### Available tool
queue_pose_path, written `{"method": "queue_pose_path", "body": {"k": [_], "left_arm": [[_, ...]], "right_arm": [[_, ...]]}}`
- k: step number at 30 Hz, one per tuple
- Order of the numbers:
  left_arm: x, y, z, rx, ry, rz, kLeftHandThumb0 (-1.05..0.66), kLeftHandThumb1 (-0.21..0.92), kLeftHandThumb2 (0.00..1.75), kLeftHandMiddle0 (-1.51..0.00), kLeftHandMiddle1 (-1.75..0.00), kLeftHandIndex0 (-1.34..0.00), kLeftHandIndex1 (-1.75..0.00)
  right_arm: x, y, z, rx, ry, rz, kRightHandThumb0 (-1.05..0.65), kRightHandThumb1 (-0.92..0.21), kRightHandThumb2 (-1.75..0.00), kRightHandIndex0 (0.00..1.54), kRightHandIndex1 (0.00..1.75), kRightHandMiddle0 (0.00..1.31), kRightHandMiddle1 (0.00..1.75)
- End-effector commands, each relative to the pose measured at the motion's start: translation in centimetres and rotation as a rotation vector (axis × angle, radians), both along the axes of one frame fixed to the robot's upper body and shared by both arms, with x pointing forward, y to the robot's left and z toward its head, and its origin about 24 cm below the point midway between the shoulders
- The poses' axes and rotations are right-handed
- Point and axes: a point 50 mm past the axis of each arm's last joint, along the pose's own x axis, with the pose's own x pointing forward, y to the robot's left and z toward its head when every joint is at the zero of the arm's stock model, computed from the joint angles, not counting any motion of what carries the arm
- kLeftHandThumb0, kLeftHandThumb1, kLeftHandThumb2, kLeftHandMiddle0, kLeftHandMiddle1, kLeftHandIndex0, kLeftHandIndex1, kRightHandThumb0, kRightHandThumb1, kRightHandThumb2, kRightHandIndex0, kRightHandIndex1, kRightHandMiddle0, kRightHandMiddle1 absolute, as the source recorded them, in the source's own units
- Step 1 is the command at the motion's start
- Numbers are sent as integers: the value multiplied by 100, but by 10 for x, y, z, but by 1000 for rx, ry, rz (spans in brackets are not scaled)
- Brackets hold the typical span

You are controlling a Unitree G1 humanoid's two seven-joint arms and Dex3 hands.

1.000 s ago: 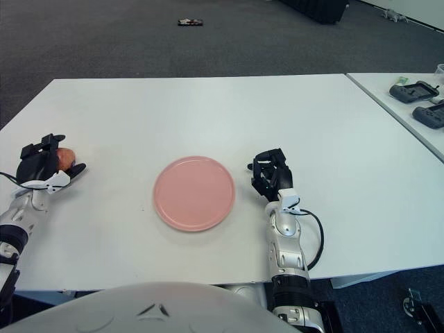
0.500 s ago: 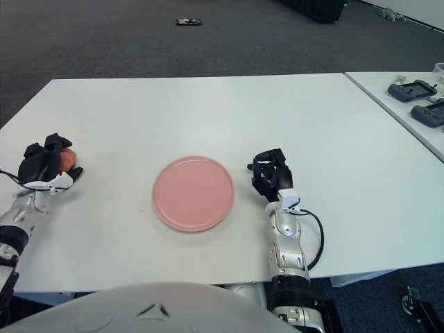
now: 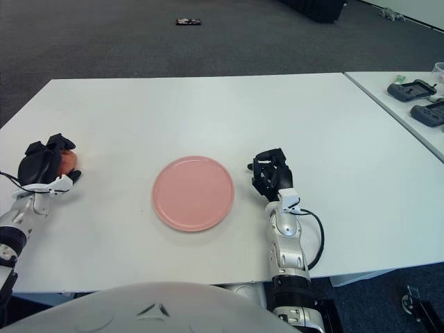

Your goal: Put the apple into the plate.

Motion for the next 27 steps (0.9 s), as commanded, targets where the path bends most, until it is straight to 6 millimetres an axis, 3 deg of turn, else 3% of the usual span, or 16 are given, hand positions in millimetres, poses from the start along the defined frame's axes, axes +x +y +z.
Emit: {"method": "queue_pose_path", "body": {"k": [1, 13, 27], "left_arm": [[-5, 2, -5, 10, 16, -5, -57, 13, 153, -116, -175, -77, -175], [-5, 1, -3, 40, -40, 3, -55, 13, 154, -128, -175, -76, -175], [-6, 2, -5, 88, -43, 16, -52, 19, 147, -129, -175, -71, -175]], "right_arm": [[1, -1, 4, -8, -11, -5, -35, -90, -55, 47, 118, 20, 175], [1, -2, 5, -17, -28, -1, -35, -88, -58, 47, 118, 21, 175], [0, -3, 5, -11, -11, -6, -35, -91, -55, 47, 116, 20, 175]]}}
